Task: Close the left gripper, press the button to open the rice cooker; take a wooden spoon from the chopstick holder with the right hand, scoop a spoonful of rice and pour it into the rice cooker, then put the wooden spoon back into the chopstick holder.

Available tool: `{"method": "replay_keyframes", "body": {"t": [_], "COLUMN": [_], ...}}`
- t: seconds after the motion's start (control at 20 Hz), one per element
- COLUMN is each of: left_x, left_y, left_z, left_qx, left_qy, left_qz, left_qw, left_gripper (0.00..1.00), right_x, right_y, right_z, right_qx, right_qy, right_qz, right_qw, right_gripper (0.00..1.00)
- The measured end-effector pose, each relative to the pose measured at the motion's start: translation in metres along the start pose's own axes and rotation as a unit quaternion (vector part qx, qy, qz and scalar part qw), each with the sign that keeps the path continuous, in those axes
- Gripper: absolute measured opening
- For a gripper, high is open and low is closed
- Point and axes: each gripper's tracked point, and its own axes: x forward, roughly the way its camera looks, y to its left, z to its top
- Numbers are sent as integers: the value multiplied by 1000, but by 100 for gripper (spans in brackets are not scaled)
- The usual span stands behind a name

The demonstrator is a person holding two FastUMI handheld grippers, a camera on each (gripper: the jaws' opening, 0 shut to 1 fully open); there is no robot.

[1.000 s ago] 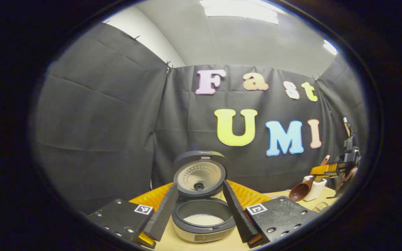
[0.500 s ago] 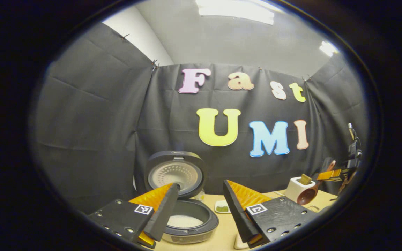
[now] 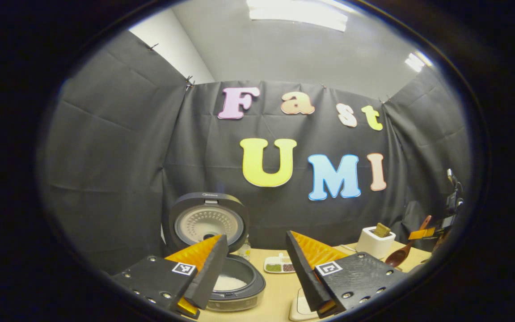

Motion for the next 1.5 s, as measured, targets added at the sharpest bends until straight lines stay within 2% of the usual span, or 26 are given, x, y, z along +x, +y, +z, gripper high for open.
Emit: {"method": "replay_keyframes", "body": {"t": [0.1,0.15,0.2,0.45,0.8,1.05,1.15,1.2,1.25,1.3,1.35,1.45,1.5], "left_x": [-2,-3,-5,-14,-22,-25,-28,-28,-28,-28,-28,-27,-27], "left_y": [-1,-1,0,4,3,2,0,-1,-2,-4,-6,-8,-8], "left_z": [-1,0,0,2,11,20,24,25,26,27,29,29,29], "left_qx": [2,3,4,12,26,30,32,32,32,31,31,30,29], "left_qy": [2,3,3,6,-1,-8,-12,-14,-15,-17,-18,-18,-17], "left_qz": [1,2,4,15,25,32,35,35,35,35,35,36,37], "left_qw": [1000,1000,1000,1000,999,999,999,999,999,999,999,999,999], "left_gripper": [79,81,79,81,79,79,79,79,79,79,79,79,79], "right_x": [1,1,3,11,22,25,21,22,20,18,16,12,6], "right_y": [-11,-14,-17,-31,-40,-45,-46,-48,-49,-50,-52,-62,-65], "right_z": [-10,-14,-19,-42,-75,-85,-79,-77,-71,-67,-61,-51,-45], "right_qx": [-14,-19,-22,-33,-5,3,-1,-7,-14,-24,-36,-66,-79], "right_qy": [7,11,16,34,72,89,81,75,69,65,59,48,40], "right_qz": [-10,-13,-16,-29,-26,-17,-15,-18,-15,-16,-18,-31,-37], "right_qw": [1000,1000,1000,998,997,996,997,997,997,998,997,996,995], "right_gripper": [2,6,6,7,10,14,20,27,27,42,51,94,100]}}
